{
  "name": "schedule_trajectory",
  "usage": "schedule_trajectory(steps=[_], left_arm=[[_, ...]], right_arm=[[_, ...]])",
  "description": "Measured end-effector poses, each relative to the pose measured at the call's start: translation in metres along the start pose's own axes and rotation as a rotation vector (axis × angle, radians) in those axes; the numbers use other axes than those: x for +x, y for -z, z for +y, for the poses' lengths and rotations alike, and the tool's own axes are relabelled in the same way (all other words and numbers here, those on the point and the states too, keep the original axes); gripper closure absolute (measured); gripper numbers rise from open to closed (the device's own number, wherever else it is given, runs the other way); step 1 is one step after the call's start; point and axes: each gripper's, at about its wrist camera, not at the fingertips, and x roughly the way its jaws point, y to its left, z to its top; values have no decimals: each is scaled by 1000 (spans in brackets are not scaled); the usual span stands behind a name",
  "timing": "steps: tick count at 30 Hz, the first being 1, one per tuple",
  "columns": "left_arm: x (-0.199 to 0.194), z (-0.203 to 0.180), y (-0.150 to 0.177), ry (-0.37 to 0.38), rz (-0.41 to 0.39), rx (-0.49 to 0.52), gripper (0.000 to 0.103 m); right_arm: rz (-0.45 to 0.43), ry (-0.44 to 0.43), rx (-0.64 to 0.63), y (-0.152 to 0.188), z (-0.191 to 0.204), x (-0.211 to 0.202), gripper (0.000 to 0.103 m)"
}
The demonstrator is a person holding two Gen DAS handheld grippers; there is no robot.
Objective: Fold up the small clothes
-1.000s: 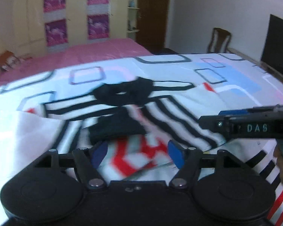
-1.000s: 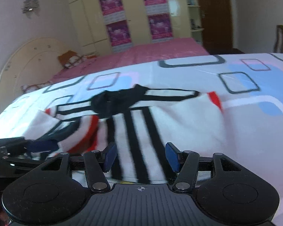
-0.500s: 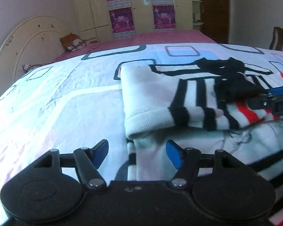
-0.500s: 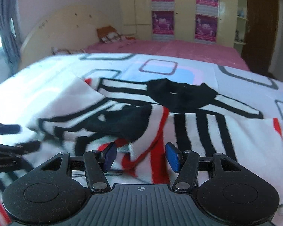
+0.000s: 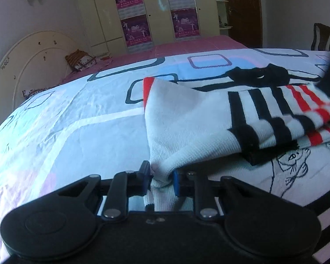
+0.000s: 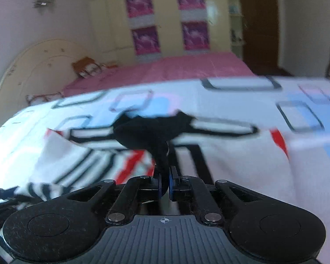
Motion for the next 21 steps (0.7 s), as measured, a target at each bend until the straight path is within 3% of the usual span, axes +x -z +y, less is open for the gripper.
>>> schedule_trajectory(steps=[4, 7, 12, 14, 19, 21], left_arm=[[-2, 2, 1, 13, 9, 3, 82], [-3, 1, 0, 17, 17, 21, 81], [-11, 14, -2, 84, 49, -71, 77], [-17, 17, -4, 124, 58, -100, 75], [-27, 23, -4, 159, 62, -154, 75], [-28, 26, -5, 168, 65, -179, 78]], right_arm=[[67, -12, 49, 15, -13, 5, 97], [54, -12, 88, 15, -22, -2, 96], [35, -27, 149, 12, -36, -12, 80], [34, -39, 166, 10, -39, -15, 78], [44, -34, 189, 13, -41, -12, 80], [30, -27, 159, 13, -38, -15, 95]])
